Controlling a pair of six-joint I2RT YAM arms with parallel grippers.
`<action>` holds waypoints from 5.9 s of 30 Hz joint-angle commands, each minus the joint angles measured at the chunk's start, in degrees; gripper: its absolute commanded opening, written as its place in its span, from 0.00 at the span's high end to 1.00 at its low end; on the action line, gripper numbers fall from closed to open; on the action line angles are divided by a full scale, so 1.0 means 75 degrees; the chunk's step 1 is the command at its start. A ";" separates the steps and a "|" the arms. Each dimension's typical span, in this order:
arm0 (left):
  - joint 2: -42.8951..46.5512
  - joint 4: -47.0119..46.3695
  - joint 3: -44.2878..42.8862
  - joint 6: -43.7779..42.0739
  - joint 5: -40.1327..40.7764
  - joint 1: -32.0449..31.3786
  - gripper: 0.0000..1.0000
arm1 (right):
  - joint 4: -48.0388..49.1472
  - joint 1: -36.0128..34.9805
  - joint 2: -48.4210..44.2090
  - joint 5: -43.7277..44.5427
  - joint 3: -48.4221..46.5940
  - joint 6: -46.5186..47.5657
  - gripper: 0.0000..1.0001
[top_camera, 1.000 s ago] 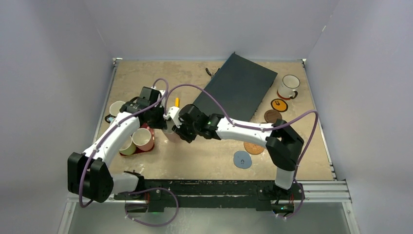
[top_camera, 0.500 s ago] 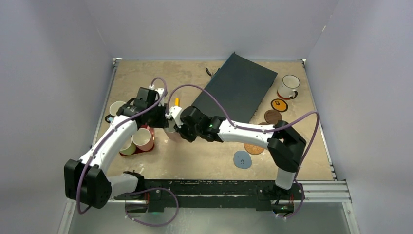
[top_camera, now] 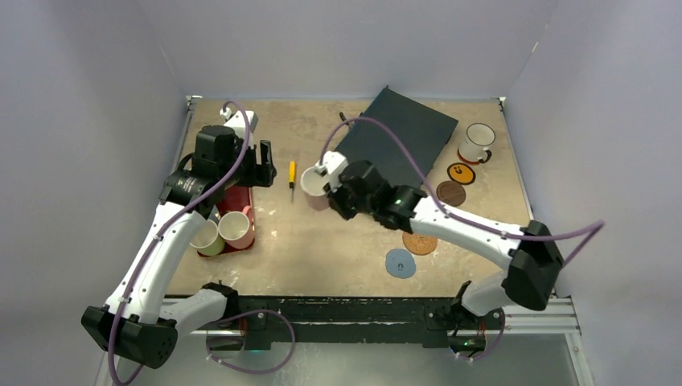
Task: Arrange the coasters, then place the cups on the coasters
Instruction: Place the cup on the coaster, then pick up the cup from the tray.
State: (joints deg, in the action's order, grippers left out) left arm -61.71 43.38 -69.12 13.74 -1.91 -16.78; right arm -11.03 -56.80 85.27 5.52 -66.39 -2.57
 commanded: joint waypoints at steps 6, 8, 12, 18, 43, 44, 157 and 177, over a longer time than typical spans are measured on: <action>-0.0219 -0.1770 0.0360 -0.0252 0.0618 0.0575 0.29 | 0.0879 0.3304 -0.2021 -0.0530 0.0797 0.1227 1.00; -0.0184 -0.2555 0.0769 0.0074 0.0312 0.0934 0.29 | 0.0972 0.4116 -0.2161 -0.0820 0.0868 0.1477 1.00; -0.0255 -0.3901 0.1330 0.0360 0.0096 0.1549 0.29 | 0.1404 0.5472 -0.2136 -0.1525 0.1076 0.1643 1.00; -0.0855 -0.5239 0.1544 0.0430 0.0032 0.1743 0.29 | 0.1595 0.6864 -0.1702 -0.2385 0.1026 0.1987 1.00; -0.1240 -0.6322 0.2365 0.0370 -0.0595 0.1738 0.30 | 0.1208 0.9184 -0.0545 -0.2485 0.1195 0.2778 1.00; -0.1265 -0.6322 0.2351 0.0371 -0.0600 0.1749 0.30 | 0.1196 0.9189 -0.0463 -0.2392 0.1174 0.2786 1.00; -0.1196 -0.5870 0.2366 0.0320 -0.0702 0.1745 0.31 | 0.0378 0.9400 -0.0614 -0.1734 0.1059 0.1438 0.44; 0.0138 -0.2830 0.2964 0.1503 0.2622 0.1830 0.31 | 0.0797 0.9401 -0.3067 -0.3550 0.1225 -0.0195 0.38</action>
State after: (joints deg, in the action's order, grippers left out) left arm -64.58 15.73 -47.70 20.67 11.88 -3.66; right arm -9.56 13.89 66.78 -15.68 -57.60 0.56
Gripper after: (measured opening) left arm 0.692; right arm 0.615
